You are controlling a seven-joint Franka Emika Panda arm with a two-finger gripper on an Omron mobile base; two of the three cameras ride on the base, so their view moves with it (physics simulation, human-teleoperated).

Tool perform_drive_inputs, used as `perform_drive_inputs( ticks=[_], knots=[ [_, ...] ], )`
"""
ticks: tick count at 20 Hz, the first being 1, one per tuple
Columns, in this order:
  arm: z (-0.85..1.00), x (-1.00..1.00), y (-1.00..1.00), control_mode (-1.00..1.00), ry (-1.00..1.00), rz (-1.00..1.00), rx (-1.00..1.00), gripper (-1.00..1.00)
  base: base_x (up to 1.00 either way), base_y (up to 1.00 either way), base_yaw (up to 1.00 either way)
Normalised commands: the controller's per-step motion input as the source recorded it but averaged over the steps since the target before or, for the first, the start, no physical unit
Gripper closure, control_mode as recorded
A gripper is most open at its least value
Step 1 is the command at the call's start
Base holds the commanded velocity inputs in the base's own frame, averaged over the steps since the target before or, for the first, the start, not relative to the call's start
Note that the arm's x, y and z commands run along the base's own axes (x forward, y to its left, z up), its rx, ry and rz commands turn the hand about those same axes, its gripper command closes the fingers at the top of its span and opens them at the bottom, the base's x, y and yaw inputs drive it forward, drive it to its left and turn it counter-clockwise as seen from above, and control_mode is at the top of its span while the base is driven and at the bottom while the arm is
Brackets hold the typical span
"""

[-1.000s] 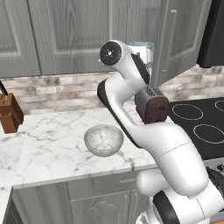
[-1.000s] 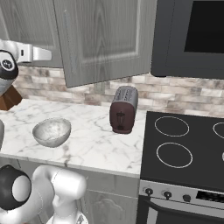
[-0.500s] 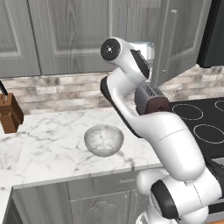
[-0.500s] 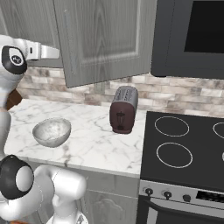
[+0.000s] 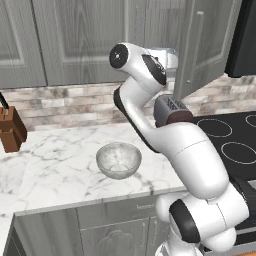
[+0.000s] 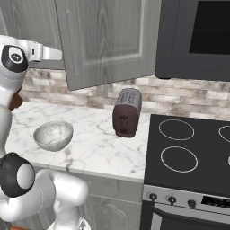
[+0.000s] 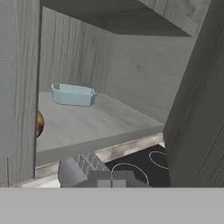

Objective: Open the cabinet. Pick the banana and apple from the cabinet and place them into the bowl. Then close the cabinet.

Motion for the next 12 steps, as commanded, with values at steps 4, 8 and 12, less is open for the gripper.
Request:
perform_drive_inputs(
  ticks=[4,8,12],
  knots=[
    [0.0,0.0,-0.36,-1.0,0.02,-0.21,-0.02,1.0,0.0,0.0,0.0],
    [0.0,0.0,-0.43,-1.0,0.04,-0.19,-0.01,1.0,0.0,0.0,0.0],
    [0.0,0.0,-0.56,-1.0,0.04,-0.14,-0.01,1.0,0.0,0.0,0.0]
  ],
)
